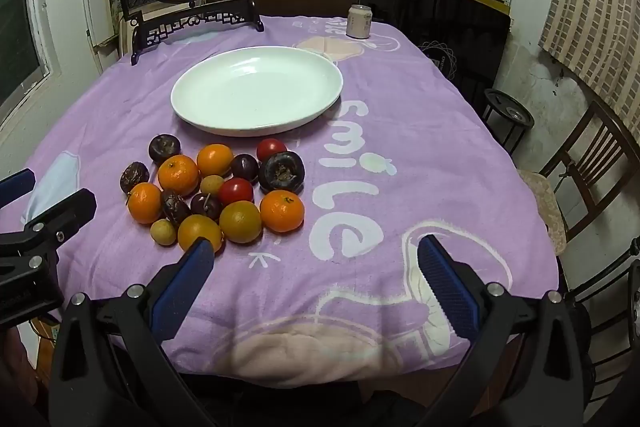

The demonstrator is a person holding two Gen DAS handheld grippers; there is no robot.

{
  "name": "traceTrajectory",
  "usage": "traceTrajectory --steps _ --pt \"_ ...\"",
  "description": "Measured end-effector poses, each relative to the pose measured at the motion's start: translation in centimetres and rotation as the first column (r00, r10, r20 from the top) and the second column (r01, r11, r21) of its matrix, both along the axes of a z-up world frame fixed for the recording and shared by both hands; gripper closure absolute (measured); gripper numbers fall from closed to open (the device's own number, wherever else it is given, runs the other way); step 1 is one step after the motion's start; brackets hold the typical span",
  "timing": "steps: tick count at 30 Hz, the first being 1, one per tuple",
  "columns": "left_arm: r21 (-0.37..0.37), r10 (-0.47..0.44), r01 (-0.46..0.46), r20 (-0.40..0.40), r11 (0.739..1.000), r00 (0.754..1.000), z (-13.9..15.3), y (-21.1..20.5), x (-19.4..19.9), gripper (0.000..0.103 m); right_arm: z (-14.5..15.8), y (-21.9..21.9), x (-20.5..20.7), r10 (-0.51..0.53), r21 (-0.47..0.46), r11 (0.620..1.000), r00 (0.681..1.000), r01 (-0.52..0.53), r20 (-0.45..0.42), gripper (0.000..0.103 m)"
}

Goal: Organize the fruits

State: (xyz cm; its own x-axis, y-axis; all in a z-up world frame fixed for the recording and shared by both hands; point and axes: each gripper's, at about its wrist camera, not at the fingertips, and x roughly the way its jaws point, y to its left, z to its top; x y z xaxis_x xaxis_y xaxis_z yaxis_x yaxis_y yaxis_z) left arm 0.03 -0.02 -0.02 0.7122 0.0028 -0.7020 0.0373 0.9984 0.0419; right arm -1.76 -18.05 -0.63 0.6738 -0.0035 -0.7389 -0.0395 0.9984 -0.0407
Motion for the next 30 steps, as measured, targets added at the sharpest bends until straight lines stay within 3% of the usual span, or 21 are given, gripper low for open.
traceTrajectory --steps 30 --pt "-0.007 -0.001 0.001 -0.004 1.000 1.000 -0.14 -0.02 -0.26 0.002 -0.14 0.13 -0.03 0.002 0.001 1.000 1.000 -0.002 -0.001 0.001"
